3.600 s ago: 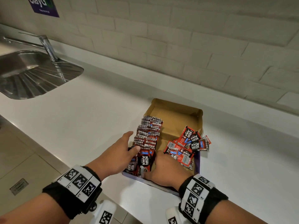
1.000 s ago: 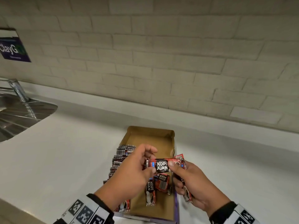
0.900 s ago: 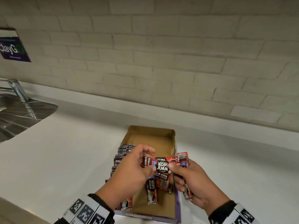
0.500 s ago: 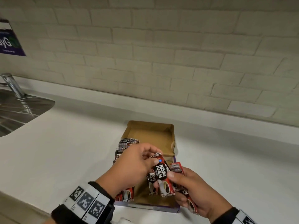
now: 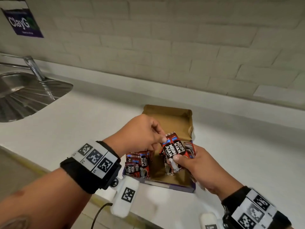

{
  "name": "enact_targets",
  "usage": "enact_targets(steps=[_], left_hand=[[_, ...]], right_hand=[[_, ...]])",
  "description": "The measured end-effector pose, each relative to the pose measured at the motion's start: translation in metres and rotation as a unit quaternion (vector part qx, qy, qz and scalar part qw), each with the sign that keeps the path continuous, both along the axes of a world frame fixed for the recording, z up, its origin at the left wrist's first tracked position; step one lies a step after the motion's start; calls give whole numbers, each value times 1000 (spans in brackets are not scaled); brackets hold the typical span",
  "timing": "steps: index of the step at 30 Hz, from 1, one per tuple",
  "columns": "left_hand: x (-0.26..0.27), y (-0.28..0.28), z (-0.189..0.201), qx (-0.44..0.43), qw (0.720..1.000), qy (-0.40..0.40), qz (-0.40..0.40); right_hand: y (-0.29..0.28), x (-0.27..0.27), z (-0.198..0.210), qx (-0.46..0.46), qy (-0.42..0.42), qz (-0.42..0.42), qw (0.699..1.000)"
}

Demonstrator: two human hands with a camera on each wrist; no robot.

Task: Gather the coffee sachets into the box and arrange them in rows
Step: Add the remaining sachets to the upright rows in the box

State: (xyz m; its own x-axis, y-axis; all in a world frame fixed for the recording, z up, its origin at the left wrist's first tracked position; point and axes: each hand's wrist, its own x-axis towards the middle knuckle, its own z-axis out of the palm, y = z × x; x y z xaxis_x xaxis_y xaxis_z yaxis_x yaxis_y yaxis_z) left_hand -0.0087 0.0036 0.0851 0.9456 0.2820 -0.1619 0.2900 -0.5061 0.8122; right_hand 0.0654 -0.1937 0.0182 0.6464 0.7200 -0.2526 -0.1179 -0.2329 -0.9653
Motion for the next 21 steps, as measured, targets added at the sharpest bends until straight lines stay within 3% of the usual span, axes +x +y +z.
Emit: enact_targets(steps=[6, 9, 16, 21], left_hand=[[-9, 16, -13, 101, 995, 5, 17], [-13, 25, -15, 96, 994, -14, 48], [-12, 13, -8, 98, 995, -25, 3], [-50, 27, -29, 160, 977, -51, 132]], right_hand=[[3, 3, -10, -27, -26, -5, 999], [4, 9, -12, -50, -54, -17, 997], [21, 8, -12, -71, -85, 20, 994], [11, 19, -17, -92, -111, -36, 989]])
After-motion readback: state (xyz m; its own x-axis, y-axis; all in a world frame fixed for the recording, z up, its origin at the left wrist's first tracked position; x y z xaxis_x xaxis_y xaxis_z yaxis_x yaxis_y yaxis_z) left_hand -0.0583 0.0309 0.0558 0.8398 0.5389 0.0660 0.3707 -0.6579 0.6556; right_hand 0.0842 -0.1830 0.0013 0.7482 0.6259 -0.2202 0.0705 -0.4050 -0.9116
